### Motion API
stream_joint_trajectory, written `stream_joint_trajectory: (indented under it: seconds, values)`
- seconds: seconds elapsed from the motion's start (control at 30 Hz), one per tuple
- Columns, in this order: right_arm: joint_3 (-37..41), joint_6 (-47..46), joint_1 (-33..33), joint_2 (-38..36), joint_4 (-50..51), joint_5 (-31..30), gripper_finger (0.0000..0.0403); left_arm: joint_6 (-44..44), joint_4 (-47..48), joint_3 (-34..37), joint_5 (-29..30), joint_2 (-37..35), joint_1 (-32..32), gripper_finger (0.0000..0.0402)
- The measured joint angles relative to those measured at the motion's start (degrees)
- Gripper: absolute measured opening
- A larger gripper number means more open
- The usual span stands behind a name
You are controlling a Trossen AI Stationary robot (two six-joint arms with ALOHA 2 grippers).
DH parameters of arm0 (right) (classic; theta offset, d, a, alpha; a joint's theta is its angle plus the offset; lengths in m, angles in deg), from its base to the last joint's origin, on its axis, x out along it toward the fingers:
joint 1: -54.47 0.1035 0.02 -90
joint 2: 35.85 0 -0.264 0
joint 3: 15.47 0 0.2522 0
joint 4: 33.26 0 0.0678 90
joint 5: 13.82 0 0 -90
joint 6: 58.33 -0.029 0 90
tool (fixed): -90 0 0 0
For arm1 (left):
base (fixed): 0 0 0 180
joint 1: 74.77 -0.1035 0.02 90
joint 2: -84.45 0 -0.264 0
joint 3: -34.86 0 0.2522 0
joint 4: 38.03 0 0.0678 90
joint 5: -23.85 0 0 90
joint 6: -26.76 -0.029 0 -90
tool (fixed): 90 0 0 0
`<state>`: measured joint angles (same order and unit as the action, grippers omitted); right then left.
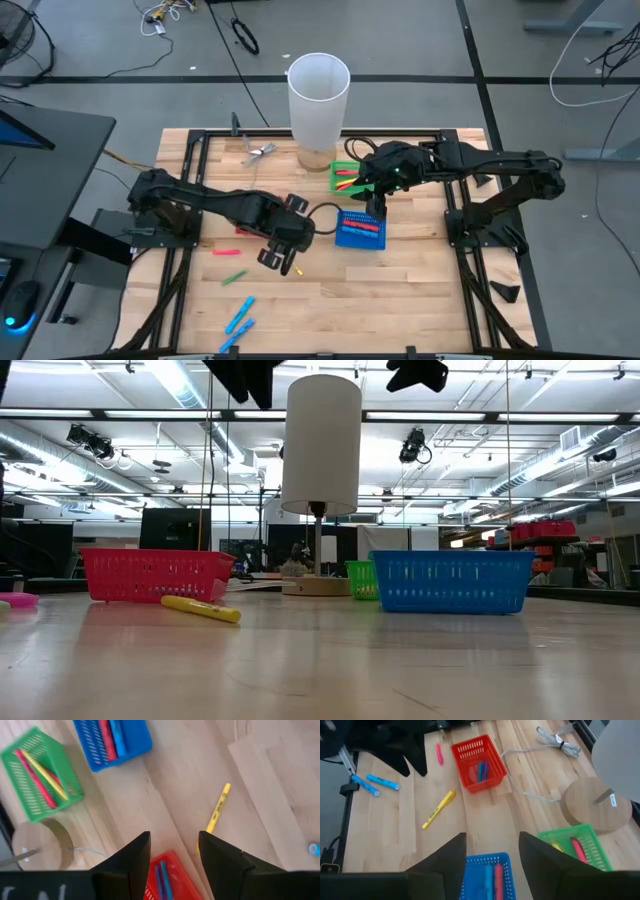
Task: Pick & Place Markers
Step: Put the large yellow pen into the green bin
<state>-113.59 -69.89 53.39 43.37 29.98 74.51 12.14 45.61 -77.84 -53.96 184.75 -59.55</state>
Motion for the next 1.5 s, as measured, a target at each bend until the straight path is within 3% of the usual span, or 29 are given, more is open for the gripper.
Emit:
stream_joint_trajectory:
  seconds: [0.23,0.5,0.77,1.5]
  values:
    - [0.0,1.4,-0.2,-0.3,1.8,-3.9,0.0181,1.2,2.1,0.0,-3.2,5.1,0.0,0.0174]
    - [0.0,2.2,-0.8,-0.4,2.5,-3.9,0.0181,1.5,1.5,0.0,-7.7,11.0,0.0,0.0174]
    - [0.0,4.0,-0.8,-0.4,3.2,-3.9,0.0181,-0.2,-1.1,0.1,-8.6,14.0,0.0,0.0174]
    - [0.0,3.8,-0.8,-0.4,2.9,-3.9,0.0181,-1.9,-22.8,22.0,-13.6,13.3,1.3,0.0174]
